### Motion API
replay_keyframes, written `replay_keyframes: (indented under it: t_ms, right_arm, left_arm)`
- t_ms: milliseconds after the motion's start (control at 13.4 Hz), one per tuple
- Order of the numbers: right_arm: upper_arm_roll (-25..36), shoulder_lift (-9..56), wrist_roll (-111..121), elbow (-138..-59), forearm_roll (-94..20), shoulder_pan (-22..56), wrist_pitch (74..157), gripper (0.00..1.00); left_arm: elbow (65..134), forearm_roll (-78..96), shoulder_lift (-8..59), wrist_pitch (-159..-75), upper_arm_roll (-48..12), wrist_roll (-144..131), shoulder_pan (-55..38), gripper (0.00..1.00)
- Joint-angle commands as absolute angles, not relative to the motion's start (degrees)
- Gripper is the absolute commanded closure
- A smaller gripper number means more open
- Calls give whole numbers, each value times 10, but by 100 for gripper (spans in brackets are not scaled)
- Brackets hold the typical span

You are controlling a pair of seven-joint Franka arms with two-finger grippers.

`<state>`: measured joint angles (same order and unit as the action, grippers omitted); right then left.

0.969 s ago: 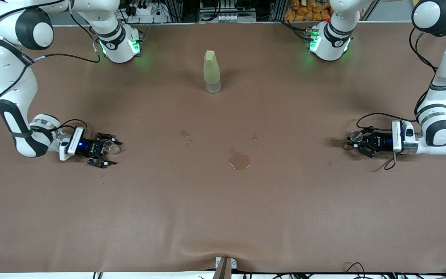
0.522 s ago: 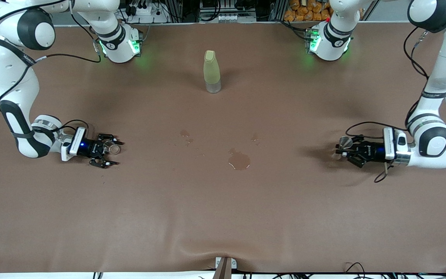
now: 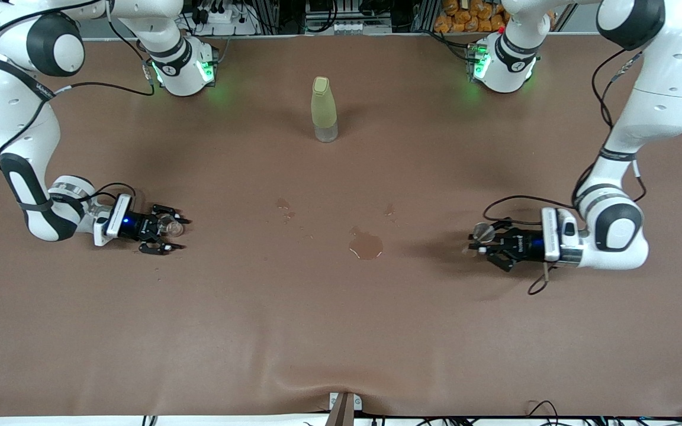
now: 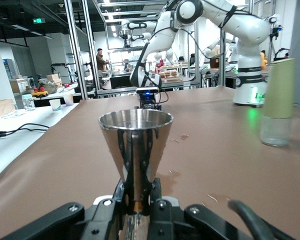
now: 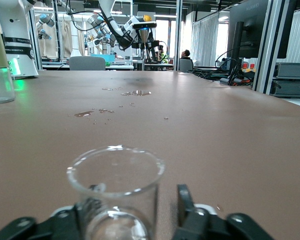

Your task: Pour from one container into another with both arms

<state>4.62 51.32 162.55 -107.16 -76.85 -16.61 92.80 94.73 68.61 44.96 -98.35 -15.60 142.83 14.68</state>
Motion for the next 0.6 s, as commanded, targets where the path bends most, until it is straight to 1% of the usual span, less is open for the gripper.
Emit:
replay_keyframes:
  t_ms: [0, 149, 224, 373, 522]
  right_arm:
    - [51, 538, 1804, -1078, -793, -153, 930, 64]
    - [51, 538, 1804, -1077, -790, -153, 930, 89]
    - [51, 538, 1804, -1077, -789, -153, 930, 97]
    - [51, 538, 1804, -1077, -788, -153, 929, 100]
    - [51, 536, 1802, -1078, -788, -151, 926, 100]
  left_arm:
    - [941, 725, 434, -1027, -153, 1419, 101, 100]
    - [940, 757, 434, -1058, -153, 1419, 77, 100]
    - [940, 773, 436, -1070, -153, 1419, 61, 100]
    - [938, 814, 442, -1098, -152, 1419, 30, 100]
    - [938, 860, 445, -1127, -152, 1419, 0, 100]
